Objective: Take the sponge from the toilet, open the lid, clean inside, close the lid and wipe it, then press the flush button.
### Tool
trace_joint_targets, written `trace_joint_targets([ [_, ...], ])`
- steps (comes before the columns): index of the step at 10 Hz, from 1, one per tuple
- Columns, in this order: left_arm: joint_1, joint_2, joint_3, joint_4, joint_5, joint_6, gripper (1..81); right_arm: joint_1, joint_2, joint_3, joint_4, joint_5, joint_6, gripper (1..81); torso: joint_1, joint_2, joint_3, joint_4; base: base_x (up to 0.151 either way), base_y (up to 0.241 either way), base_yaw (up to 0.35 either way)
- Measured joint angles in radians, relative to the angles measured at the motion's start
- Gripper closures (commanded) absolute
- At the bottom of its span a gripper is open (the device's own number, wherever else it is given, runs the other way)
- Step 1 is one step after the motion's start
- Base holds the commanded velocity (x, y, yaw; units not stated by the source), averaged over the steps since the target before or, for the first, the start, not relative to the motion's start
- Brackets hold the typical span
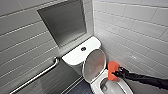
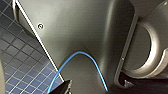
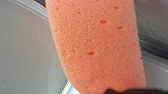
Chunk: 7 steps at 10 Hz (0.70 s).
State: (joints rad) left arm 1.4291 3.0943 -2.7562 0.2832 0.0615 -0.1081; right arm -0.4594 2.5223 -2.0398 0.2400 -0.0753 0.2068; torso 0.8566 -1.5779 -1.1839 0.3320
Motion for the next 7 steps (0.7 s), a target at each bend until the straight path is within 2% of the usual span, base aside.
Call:
trace_joint_targets([
  [3, 0.003, 0.000, 0.000, 0.000, 0.001, 0.000, 1.0, -0.014, 0.036, -0.042, 0.005, 0.030, 0.010, 81.1, 0.012, -0.018, 0.000, 0.000, 0.000, 0.000, 0.000],
  [5, 0.003, 0.000, 0.000, 0.000, 0.002, 0.000, 1.0, -0.029, 0.078, -0.106, 0.006, 0.064, 0.062, 81.1, 0.012, -0.017, 0.000, 0.000, 0.000, 0.000, 0.000],
  [7, 0.005, 0.000, 0.000, 0.000, 0.002, 0.000, 1.0, -0.043, 0.123, -0.180, 0.007, 0.080, 0.087, 81.1, 0.012, -0.018, 0.000, 0.000, 0.000, 0.000, 0.000],
])
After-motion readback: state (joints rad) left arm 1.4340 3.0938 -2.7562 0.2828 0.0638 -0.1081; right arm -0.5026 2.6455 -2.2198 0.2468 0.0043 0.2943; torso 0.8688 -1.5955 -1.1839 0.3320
